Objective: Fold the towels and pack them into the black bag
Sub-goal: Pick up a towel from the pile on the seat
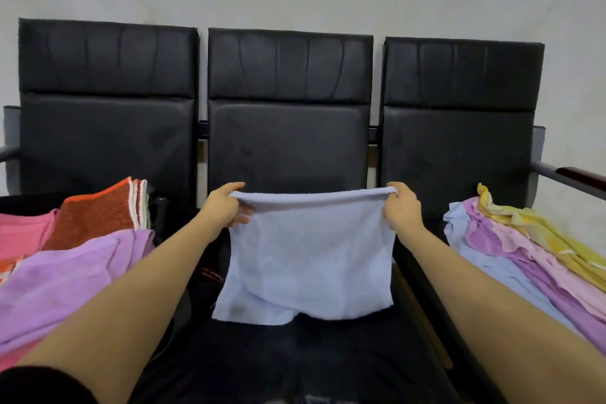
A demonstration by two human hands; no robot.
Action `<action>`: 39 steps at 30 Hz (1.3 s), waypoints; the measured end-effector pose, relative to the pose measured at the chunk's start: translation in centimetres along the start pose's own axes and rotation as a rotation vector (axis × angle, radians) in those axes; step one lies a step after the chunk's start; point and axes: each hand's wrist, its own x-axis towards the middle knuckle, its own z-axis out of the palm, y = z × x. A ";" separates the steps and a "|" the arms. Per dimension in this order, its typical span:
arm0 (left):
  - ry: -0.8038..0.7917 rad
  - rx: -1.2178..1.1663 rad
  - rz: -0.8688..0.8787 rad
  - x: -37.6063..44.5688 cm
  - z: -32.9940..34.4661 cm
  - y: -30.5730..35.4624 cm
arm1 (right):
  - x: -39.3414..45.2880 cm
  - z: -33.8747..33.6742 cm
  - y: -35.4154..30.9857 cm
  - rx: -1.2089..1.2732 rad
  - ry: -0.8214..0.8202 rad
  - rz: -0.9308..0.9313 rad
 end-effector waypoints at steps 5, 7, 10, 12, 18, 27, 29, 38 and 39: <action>-0.030 -0.274 -0.143 2.1 1.3 -0.9 | 1.2 2.0 0.3 0.337 0.025 0.165; -0.042 -0.295 -0.144 3.0 1.5 -0.5 | 2.0 2.5 -0.1 0.442 0.024 0.215; -0.053 -0.321 -0.116 4.4 1.7 1.2 | 3.3 2.8 -1.9 0.600 0.008 0.243; -0.048 -0.343 -0.045 5.4 1.8 2.7 | 4.2 2.7 -3.5 0.671 0.004 0.216; 0.201 -0.384 0.249 7.3 1.0 6.0 | 5.5 1.6 -7.5 0.736 0.079 0.008; 0.317 -0.400 0.240 2.1 3.3 0.7 | 0.6 0.9 -3.1 0.651 0.095 -0.019; 0.329 -0.360 0.175 1.1 4.0 -1.1 | -0.5 1.3 -1.0 0.594 0.104 0.052; 0.374 0.037 -0.207 -1.9 3.8 -5.5 | -3.1 2.0 3.7 0.039 0.264 0.167; 0.360 0.065 -0.205 -2.2 3.9 -5.8 | -3.3 2.2 4.4 0.014 0.255 0.176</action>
